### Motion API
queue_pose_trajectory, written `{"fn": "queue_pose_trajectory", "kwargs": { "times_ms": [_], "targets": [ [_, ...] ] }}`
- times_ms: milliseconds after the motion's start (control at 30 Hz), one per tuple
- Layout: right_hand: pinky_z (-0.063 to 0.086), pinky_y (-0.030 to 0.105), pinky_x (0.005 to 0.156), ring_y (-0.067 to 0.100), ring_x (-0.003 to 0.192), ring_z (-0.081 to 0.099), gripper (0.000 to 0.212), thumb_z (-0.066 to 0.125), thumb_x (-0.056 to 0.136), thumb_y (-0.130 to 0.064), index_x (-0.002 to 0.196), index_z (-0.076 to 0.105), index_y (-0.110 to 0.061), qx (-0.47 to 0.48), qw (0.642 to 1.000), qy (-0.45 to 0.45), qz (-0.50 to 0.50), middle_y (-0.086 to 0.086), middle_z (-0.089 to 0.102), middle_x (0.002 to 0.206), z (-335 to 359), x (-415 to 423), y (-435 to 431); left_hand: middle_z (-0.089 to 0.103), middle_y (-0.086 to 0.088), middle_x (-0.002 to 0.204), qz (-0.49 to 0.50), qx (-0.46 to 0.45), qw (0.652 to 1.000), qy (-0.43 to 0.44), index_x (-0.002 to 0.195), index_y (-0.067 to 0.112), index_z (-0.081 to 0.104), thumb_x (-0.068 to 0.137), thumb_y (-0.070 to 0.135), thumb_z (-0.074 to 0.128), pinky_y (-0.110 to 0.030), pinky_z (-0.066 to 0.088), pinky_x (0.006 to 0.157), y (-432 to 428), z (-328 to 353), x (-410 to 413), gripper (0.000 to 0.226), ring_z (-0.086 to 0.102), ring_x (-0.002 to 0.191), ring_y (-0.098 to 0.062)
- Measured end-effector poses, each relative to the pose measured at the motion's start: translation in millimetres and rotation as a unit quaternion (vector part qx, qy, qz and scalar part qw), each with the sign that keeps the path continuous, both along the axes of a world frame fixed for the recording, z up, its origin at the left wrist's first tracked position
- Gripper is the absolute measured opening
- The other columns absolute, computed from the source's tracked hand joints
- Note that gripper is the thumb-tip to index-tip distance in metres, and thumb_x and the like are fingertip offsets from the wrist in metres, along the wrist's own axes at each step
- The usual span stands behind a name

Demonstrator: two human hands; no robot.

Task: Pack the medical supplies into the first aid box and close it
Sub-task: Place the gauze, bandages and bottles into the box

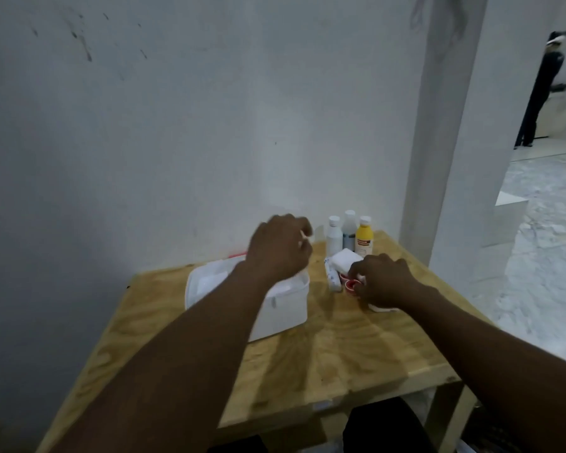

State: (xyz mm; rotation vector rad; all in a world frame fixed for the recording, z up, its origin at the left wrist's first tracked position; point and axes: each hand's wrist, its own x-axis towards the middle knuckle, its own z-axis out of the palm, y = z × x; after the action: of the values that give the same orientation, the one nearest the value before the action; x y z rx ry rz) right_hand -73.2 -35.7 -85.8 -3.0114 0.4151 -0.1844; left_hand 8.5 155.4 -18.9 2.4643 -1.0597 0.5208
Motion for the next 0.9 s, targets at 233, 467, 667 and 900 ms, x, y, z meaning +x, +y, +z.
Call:
{"fn": "queue_pose_trajectory", "kwargs": {
  "times_ms": [233, 467, 667, 900],
  "targets": [
    [0.039, 0.046, 0.095, 0.024, 0.109, 0.053, 0.029, 0.053, 0.092, -0.041, 0.115, 0.064, -0.029, -0.004, 1.0, -0.012, 0.0, 0.001, 0.064, 0.118, -23.0, 1.6, -6.7, 0.067, -0.002, 0.124, -0.008, 0.273, 0.962, -0.004, 0.124, 0.028, 0.065, 0.093, 0.032, 0.063, -0.039, 0.036, 0.101, -71.9, -36.6, -5.3, 0.031, 0.059, 0.115, -0.023],
    [0.034, 0.042, 0.087, 0.024, 0.107, 0.05, 0.026, 0.049, 0.093, -0.038, 0.113, 0.062, -0.026, -0.023, 1.0, -0.019, 0.008, 0.001, 0.064, 0.111, -27.4, -6.0, -20.3, 0.067, -0.006, 0.126, 0.019, 0.33, 0.943, 0.027, 0.122, 0.025, 0.06, 0.097, 0.037, 0.055, -0.04, 0.032, 0.105, -105.7, -59.6, 6.8, 0.028, 0.06, 0.117, -0.026],
    [0.035, 0.041, 0.086, 0.024, 0.106, 0.052, 0.027, 0.049, 0.094, -0.038, 0.114, 0.062, -0.025, -0.005, 0.999, -0.032, 0.016, 0.002, 0.064, 0.108, -28.8, -10.7, -25.4, 0.066, -0.008, 0.127, 0.026, 0.322, 0.946, 0.037, 0.121, 0.023, 0.06, 0.097, 0.029, 0.059, -0.042, 0.032, 0.105, -114.3, -72.0, 11.9, 0.025, 0.058, 0.118, -0.028],
    [0.039, 0.042, 0.088, 0.024, 0.104, 0.053, 0.029, 0.05, 0.094, -0.037, 0.119, 0.06, -0.025, 0.003, 0.999, -0.032, 0.025, 0.003, 0.064, 0.109, -26.8, -11.1, -25.1, 0.068, -0.007, 0.121, 0.032, 0.285, 0.957, 0.038, 0.119, 0.025, 0.064, 0.096, 0.031, 0.06, -0.043, 0.033, 0.104, -116.4, -77.0, 14.4, 0.024, 0.059, 0.114, -0.027]
  ]
}}
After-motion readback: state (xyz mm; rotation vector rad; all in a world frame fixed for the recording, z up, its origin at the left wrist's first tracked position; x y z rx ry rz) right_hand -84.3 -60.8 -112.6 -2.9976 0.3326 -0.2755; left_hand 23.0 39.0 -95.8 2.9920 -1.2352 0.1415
